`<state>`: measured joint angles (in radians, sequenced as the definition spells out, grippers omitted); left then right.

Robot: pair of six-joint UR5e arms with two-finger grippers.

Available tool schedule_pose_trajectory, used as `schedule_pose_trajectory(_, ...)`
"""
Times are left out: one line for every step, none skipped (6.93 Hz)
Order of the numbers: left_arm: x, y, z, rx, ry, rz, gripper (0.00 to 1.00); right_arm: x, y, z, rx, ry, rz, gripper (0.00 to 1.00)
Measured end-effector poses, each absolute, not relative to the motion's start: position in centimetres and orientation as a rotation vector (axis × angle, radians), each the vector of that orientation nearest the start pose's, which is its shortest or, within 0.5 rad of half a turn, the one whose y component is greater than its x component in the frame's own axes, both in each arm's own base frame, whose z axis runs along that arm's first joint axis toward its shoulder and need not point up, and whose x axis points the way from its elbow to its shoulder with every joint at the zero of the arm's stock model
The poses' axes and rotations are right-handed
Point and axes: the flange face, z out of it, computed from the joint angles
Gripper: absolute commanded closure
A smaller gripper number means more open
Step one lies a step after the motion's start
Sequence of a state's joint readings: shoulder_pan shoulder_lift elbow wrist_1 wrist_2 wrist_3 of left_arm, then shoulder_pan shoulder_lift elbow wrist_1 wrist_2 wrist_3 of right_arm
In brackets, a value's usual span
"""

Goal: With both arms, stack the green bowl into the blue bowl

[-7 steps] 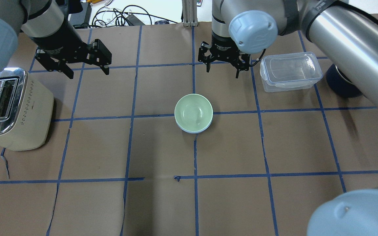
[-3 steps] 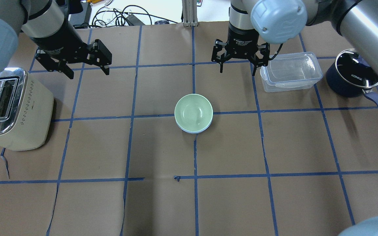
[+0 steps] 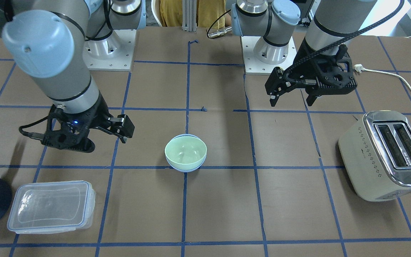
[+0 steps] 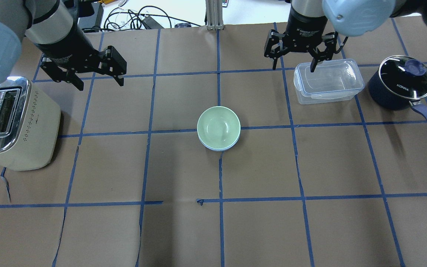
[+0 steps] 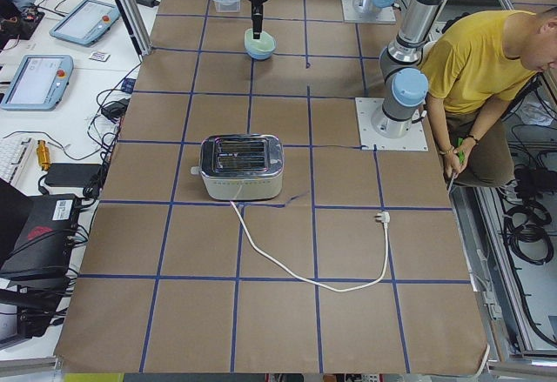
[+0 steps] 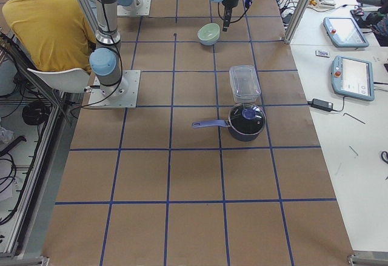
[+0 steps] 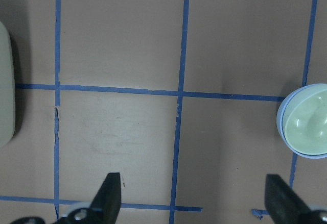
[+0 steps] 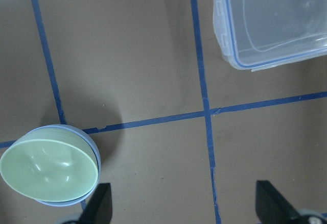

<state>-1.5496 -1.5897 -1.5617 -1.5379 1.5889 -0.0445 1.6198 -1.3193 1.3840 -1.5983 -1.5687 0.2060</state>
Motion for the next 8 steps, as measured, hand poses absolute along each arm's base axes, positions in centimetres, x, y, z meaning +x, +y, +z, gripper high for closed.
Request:
schedule_pose_trajectory(-12.1, -50.5, 48.7, -0.102, 3.122, -0.039, 0.0, 14.0, -58.1, 45.5, 0.242, 3.134, 0.063, 0.0)
schedule_pose_trajectory(-12.1, -50.5, 48.7, -0.102, 3.122, -0.04, 0.0, 12.2, -56.9, 46.0, 0.226, 3.134, 0.072, 0.0)
schedule_pose_trajectory(-12.1, -50.5, 48.7, -0.102, 3.122, -0.039, 0.0, 11.1, -55.2, 46.1, 0.22, 3.135, 0.081, 0.0)
schedule_pose_trajectory(-12.1, -50.5, 48.7, -0.102, 3.122, -0.039, 0.0, 10.3, -53.6, 45.8, 0.215, 3.138, 0.089, 0.0)
schedule_pose_trajectory(-12.1, -50.5, 48.7, -0.103, 3.122, -0.038, 0.0, 9.7, -52.4, 45.7, 0.22, 3.143, 0.097, 0.0)
schedule_pose_trajectory(-12.1, -50.5, 48.7, -0.103, 3.122, -0.038, 0.0, 9.6, -51.7, 46.0, 0.223, 3.143, 0.093, 0.0)
schedule_pose_trajectory(-12.1, -50.5, 48.7, -0.103, 3.123, -0.038, 0.0, 9.7, -51.3, 46.3, 0.225, 3.139, 0.086, 0.0)
schedule_pose_trajectory(-12.1, -50.5, 48.7, -0.103, 3.123, -0.038, 0.0, 9.8, -51.2, 46.4, 0.223, 3.133, 0.084, 0.0)
